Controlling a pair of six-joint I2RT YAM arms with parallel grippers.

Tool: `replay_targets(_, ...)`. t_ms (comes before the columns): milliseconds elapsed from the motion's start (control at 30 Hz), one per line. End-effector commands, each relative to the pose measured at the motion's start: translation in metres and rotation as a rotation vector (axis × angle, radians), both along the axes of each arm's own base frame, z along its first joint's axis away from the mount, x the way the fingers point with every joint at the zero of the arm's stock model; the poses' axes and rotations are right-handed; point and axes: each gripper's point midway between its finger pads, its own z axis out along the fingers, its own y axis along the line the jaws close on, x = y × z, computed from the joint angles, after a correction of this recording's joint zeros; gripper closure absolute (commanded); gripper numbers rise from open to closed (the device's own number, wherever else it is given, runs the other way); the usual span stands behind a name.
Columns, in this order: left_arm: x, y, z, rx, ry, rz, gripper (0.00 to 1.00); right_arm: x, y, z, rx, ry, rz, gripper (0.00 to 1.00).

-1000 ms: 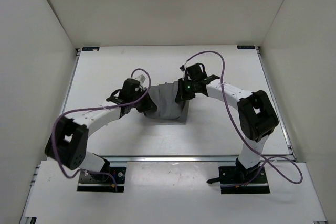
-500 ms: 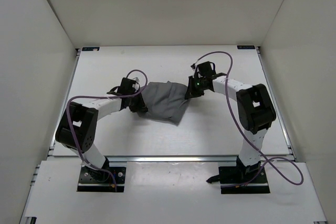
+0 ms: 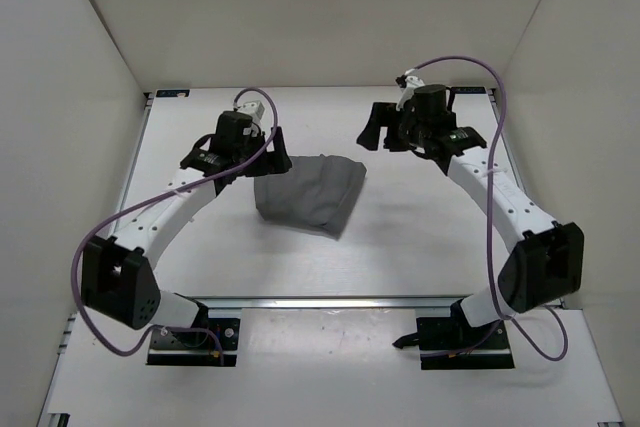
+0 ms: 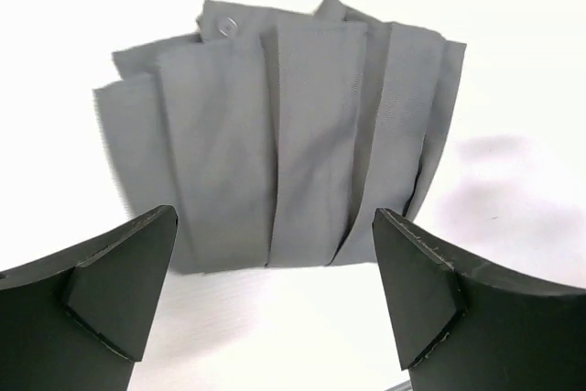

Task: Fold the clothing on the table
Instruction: Fold the skirt

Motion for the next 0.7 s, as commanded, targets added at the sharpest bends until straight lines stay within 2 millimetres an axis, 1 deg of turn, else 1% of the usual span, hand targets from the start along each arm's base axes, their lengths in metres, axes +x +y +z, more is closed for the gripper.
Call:
replay_targets(0, -0.024, 0.036, 0.004, 0.205, 0.038, 0.034, 0.01, -0.027, -0.035, -0.042, -0.145, 0.168, -0.117, 0.26)
replay_targets(33, -0.027, 0.042, 0.004, 0.221, 0.047, 0.041, 0.02, -0.032, -0.037, -0.047, -0.151, 0.19, -0.122, 0.25)
replay_targets(67, -0.033, 0.052, 0.002, 0.243, 0.066, 0.061, 0.01, -0.044, -0.041, -0.056, -0.164, 0.224, -0.114, 0.24)
replay_targets(100, -0.039, 0.058, -0.003, 0.257, 0.086, 0.072, 0.01, -0.051, -0.047, -0.065, -0.177, 0.249, -0.125, 0.24)
replay_targets(133, -0.047, 0.067, -0.006, 0.268, 0.095, 0.086, 0.02, -0.064, -0.05, -0.074, -0.191, 0.266, -0.122, 0.23)
replay_targets(167, -0.053, 0.069, -0.002, 0.268, 0.077, 0.088, 0.02, -0.069, -0.05, -0.066, -0.183, 0.229, -0.129, 0.23)
replay_targets(200, -0.06, 0.075, -0.011, 0.278, 0.093, 0.093, 0.01, -0.078, -0.052, -0.077, -0.19, 0.235, -0.133, 0.22)
replay_targets(233, -0.064, 0.079, -0.007, 0.275, 0.074, 0.097, 0.02, -0.088, -0.056, -0.08, -0.166, 0.234, -0.14, 0.21)
replay_targets(267, -0.072, 0.083, -0.011, 0.279, 0.081, 0.099, 0.01, -0.09, -0.057, -0.069, -0.13, 0.188, -0.145, 0.19)
replay_targets(300, -0.077, 0.089, -0.018, 0.287, 0.099, 0.1, 0.02, -0.098, -0.057, -0.077, -0.094, 0.202, -0.136, 0.18)
replay_targets(333, -0.083, 0.089, -0.021, 0.28, 0.107, 0.094, 0.01, -0.109, -0.055, -0.078, -0.063, 0.202, -0.125, 0.18)
replay_targets(367, -0.086, 0.09, -0.021, 0.272, 0.109, 0.084, 0.01, -0.109, -0.059, -0.071, -0.039, 0.165, -0.136, 0.21)
replay_targets(400, -0.089, 0.092, -0.024, 0.272, 0.115, 0.083, 0.01, -0.115, -0.061, -0.071, -0.022, 0.159, -0.13, 0.25)
replay_targets(433, -0.092, 0.09, -0.026, 0.278, 0.122, 0.067, 0.01, -0.115, -0.063, -0.071, -0.017, 0.155, -0.139, 0.25)
replay_targets(467, -0.094, 0.087, -0.026, 0.29, 0.122, 0.05, 0.01, -0.116, -0.062, -0.067, -0.005, 0.144, -0.133, 0.26)
replay_targets(500, -0.095, 0.086, -0.024, 0.284, 0.114, 0.045, 0.01, -0.117, -0.062, -0.067, -0.013, 0.14, -0.128, 0.26)
replay_targets(567, -0.099, 0.086, -0.03, 0.29, 0.141, 0.041, 0.01, -0.118, -0.064, -0.068, -0.019, 0.142, -0.133, 0.26)
replay_targets(600, -0.099, 0.086, -0.029, 0.278, 0.144, 0.039, 0.01, -0.117, -0.065, -0.067, -0.025, 0.145, -0.14, 0.26)
replay_targets(633, -0.101, 0.087, -0.031, 0.292, 0.15, 0.038, 0.02, -0.116, -0.062, -0.064, -0.017, 0.135, -0.132, 0.28)
replay_targets(667, -0.1, 0.087, -0.027, 0.296, 0.142, 0.031, 0.02, -0.117, -0.062, -0.066, -0.012, 0.142, -0.137, 0.28)
